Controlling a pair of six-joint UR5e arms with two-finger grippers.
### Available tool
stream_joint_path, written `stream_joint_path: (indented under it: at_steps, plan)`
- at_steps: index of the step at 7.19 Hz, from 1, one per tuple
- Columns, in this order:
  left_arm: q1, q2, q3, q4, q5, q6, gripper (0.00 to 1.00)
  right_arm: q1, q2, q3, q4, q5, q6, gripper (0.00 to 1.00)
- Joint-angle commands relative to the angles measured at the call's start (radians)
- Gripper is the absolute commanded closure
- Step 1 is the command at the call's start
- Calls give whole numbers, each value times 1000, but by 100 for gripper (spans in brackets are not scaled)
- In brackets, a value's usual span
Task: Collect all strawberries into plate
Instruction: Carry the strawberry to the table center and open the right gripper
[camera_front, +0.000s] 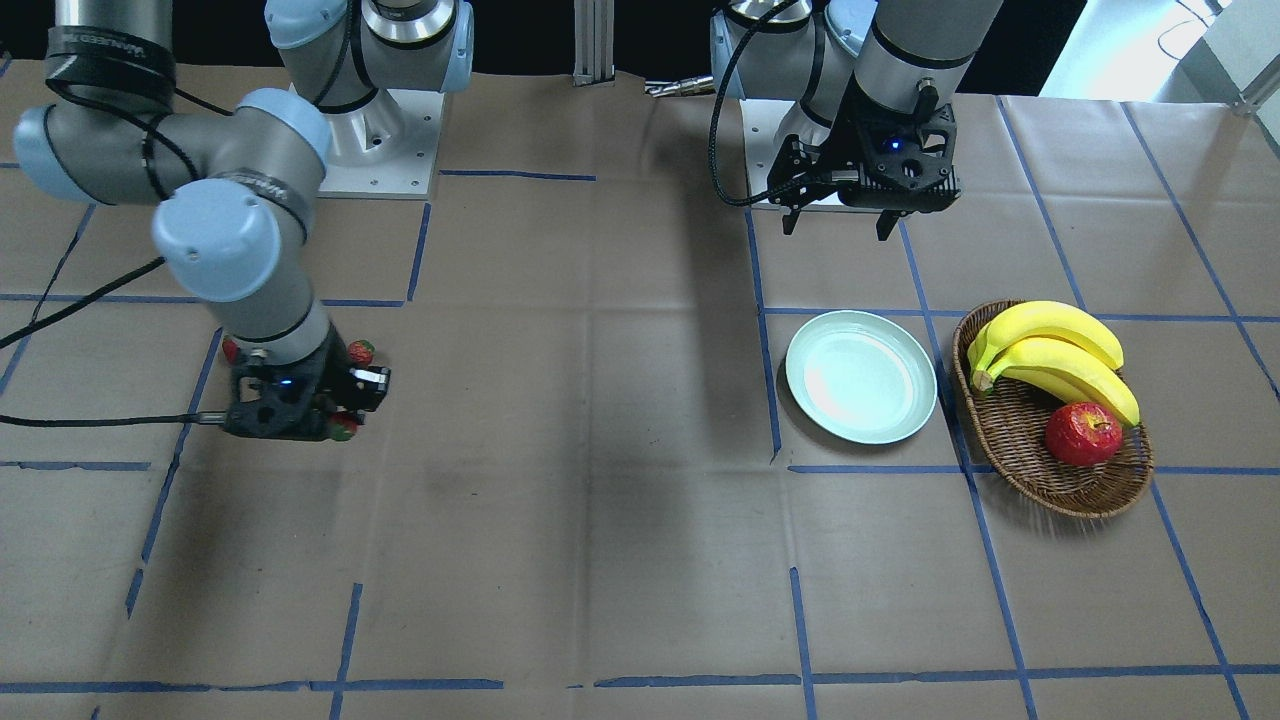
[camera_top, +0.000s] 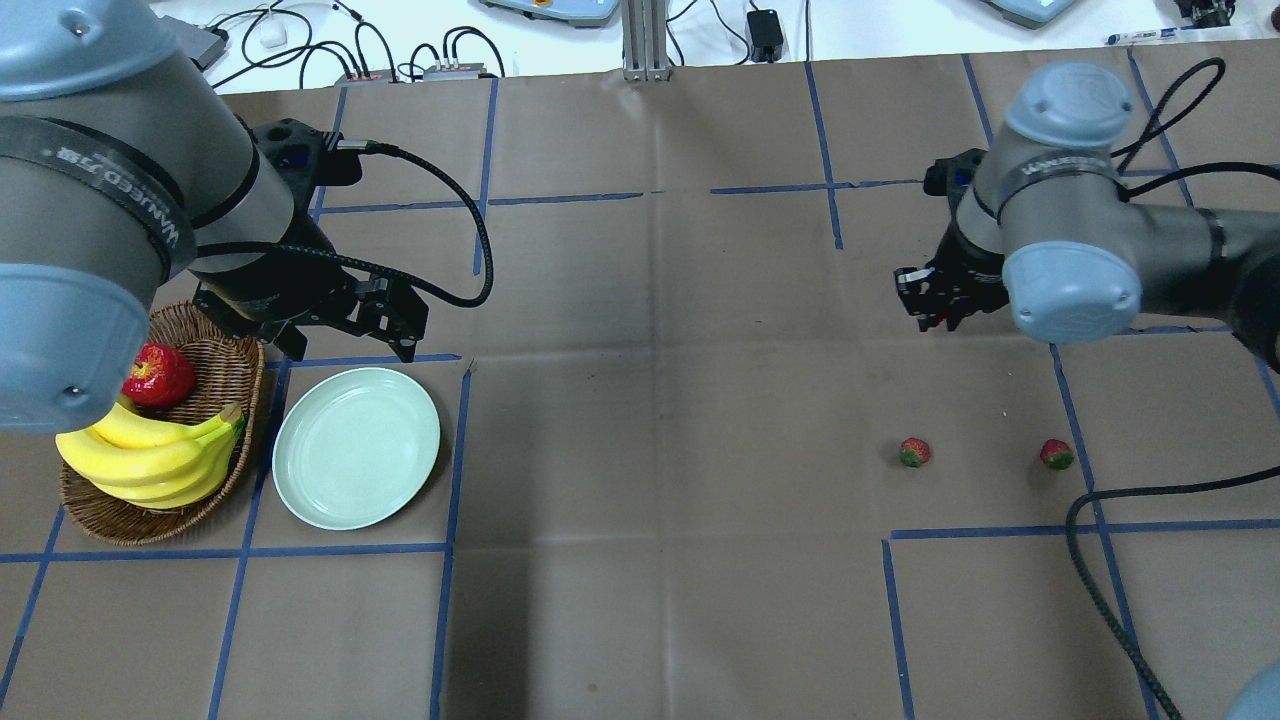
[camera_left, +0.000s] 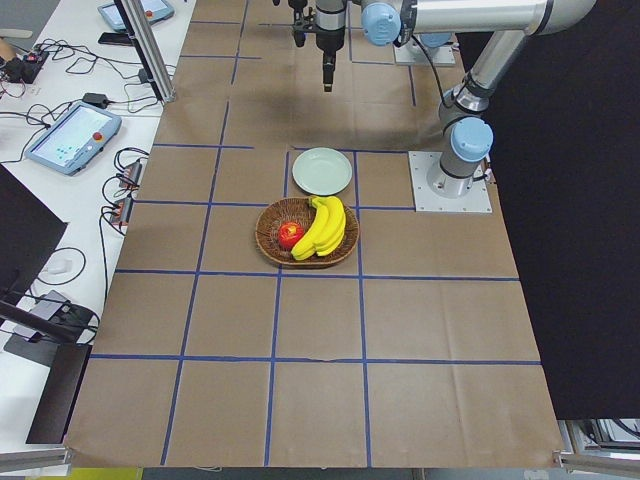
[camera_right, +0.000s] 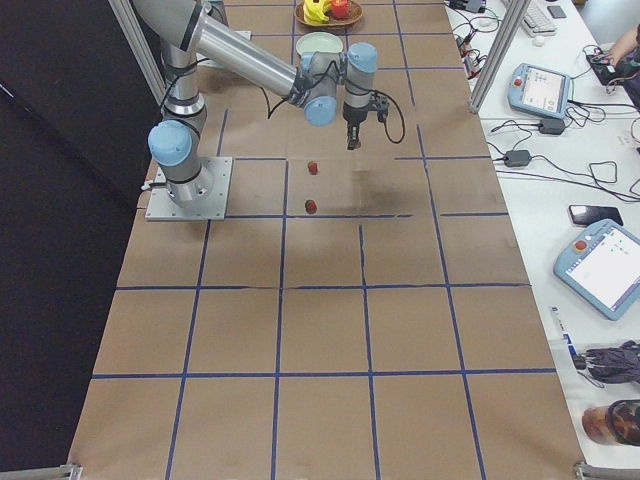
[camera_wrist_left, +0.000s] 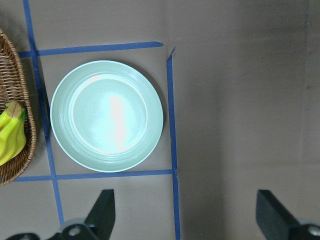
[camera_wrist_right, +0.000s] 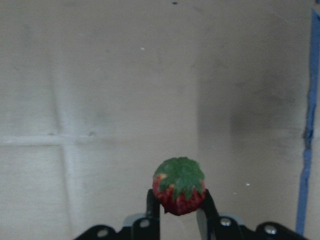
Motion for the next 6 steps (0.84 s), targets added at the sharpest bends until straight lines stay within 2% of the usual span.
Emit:
stream_joint_path:
  at_steps: [1,3,5,6]
  plan:
    - [0,0,0,0,-2,1,0,260,100,-87,2,12,294,94]
    - [0,-1,0,0,-2,1,0,385,210,-142,-9,44,443,94]
    - [0,-1,0,0,-3,1,0,404,236,-136,-43,74,470,92]
    - [0,0,0,0,-3,1,0,404,236,-135,-41,88,470,73]
